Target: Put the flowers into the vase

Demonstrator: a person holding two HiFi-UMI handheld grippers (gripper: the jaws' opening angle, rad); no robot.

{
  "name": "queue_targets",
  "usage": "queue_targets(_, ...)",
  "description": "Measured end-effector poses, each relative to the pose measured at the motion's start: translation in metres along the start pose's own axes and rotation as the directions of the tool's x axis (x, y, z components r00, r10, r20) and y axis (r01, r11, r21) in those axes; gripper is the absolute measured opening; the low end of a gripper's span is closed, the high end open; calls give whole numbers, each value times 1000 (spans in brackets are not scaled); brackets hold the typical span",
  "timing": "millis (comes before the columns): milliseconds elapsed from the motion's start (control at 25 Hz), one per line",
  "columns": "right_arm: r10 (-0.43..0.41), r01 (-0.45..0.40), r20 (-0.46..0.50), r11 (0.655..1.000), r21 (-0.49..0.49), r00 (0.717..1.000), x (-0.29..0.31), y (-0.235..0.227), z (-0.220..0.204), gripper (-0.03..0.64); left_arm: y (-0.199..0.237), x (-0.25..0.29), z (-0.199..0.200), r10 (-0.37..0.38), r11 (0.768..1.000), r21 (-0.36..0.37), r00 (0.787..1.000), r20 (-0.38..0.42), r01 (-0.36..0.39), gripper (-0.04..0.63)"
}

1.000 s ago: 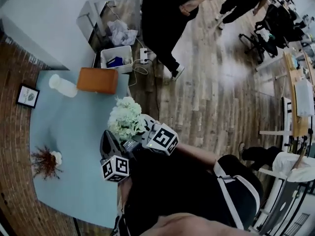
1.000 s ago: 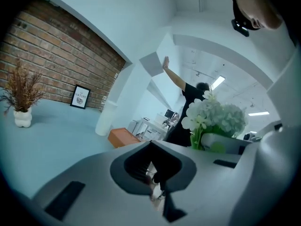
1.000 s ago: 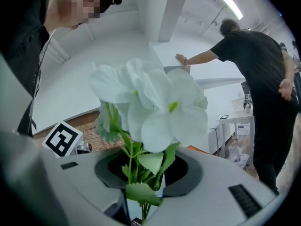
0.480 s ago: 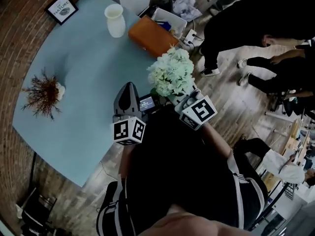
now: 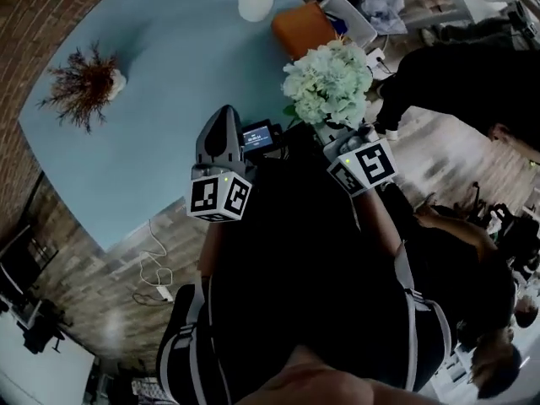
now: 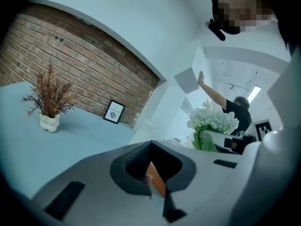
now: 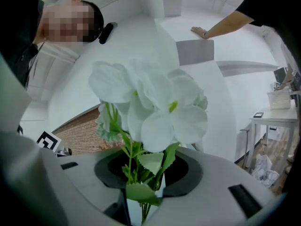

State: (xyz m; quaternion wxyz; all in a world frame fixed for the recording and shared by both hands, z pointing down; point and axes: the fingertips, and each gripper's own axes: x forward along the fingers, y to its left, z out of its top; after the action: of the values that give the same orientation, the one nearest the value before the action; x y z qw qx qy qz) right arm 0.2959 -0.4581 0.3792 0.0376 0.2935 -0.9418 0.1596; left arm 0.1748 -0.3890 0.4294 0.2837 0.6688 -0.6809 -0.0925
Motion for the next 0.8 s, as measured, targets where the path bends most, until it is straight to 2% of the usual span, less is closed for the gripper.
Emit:
queue_targets(80,48,-49,16,999,9,999,11,-12,3,161,7,5,4,63,998,20,998,31,-63,37)
queue_targets(160,119,-119,3,992,35,993,11,-21,-3,161,8,-3,1,160,987,12,986,54,-161,37)
queue_targets(240,172,-172,10,983,62,985,10,-31,-1,161,0,-6,-5,218,976,2,974,61,-219,37)
queue_targets(360,212,-212,-8,976,44,977,14,-53,-2,161,-12,1,-6,272,962,-1,959,73,-273,37)
queue_targets(600,305,-303,-16,950,77,952,44,-70,-1,161,-18,4,4,365,931,-9,925,104,-366,37)
queue_targets(800,340,-339,-5,940,18,941,49,-74,0,161,-16,-7,-18,404,915,-24,908,110,-403,37)
